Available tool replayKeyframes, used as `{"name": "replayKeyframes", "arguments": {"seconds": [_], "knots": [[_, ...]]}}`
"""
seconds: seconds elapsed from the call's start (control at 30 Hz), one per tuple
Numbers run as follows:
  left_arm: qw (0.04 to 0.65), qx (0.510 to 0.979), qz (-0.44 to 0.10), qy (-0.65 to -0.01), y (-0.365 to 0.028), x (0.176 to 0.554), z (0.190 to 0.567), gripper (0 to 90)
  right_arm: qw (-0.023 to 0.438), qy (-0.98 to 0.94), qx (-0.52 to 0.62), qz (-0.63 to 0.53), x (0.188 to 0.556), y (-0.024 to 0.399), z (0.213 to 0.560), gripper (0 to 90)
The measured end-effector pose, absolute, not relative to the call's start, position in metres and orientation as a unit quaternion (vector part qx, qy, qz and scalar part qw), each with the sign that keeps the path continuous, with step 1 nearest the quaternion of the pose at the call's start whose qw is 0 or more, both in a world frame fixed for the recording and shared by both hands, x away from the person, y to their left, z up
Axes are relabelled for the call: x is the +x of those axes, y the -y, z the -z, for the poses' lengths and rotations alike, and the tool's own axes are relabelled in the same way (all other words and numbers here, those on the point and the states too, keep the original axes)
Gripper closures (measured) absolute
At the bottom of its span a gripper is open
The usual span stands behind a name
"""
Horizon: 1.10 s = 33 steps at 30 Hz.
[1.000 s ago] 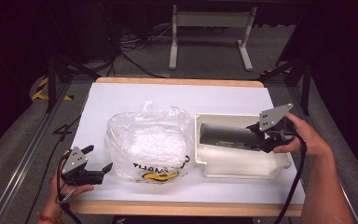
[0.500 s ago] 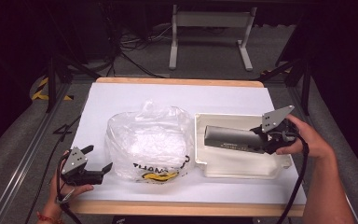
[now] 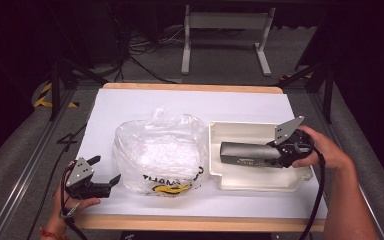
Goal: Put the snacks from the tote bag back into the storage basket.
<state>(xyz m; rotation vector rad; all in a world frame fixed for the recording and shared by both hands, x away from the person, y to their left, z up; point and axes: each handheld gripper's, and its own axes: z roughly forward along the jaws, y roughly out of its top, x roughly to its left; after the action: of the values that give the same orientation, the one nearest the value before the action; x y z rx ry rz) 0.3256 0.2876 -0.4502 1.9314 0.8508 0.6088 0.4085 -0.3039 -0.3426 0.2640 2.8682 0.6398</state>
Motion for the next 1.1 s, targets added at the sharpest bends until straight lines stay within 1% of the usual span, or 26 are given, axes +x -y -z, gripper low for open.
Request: {"name": "replayKeyframes", "arguments": {"seconds": [0.37, 0.53, 0.67, 0.9, 1.1], "knots": [[0.455, 0.783, -0.247, -0.344, -0.287, 0.326, 0.450, 6.1, 0.084, -0.972, 0.081, -0.205, 0.415, 0.296, 0.354, 42.4], [0.454, 0.784, -0.247, -0.343, -0.287, 0.325, 0.450, 6.1, 0.071, -0.980, 0.093, -0.162, 0.420, 0.296, 0.360, 42.4], [0.455, 0.783, -0.247, -0.344, -0.288, 0.325, 0.450, 6.1, 0.078, -0.981, 0.095, -0.151, 0.423, 0.297, 0.362, 42.3], [0.456, 0.782, -0.249, -0.345, -0.288, 0.325, 0.450, 6.1, 0.069, -0.984, 0.100, -0.134, 0.427, 0.296, 0.366, 42.2], [0.455, 0.783, -0.248, -0.344, -0.287, 0.325, 0.450, 6.1, 0.072, -0.987, 0.096, -0.107, 0.430, 0.293, 0.373, 41.8]]}}
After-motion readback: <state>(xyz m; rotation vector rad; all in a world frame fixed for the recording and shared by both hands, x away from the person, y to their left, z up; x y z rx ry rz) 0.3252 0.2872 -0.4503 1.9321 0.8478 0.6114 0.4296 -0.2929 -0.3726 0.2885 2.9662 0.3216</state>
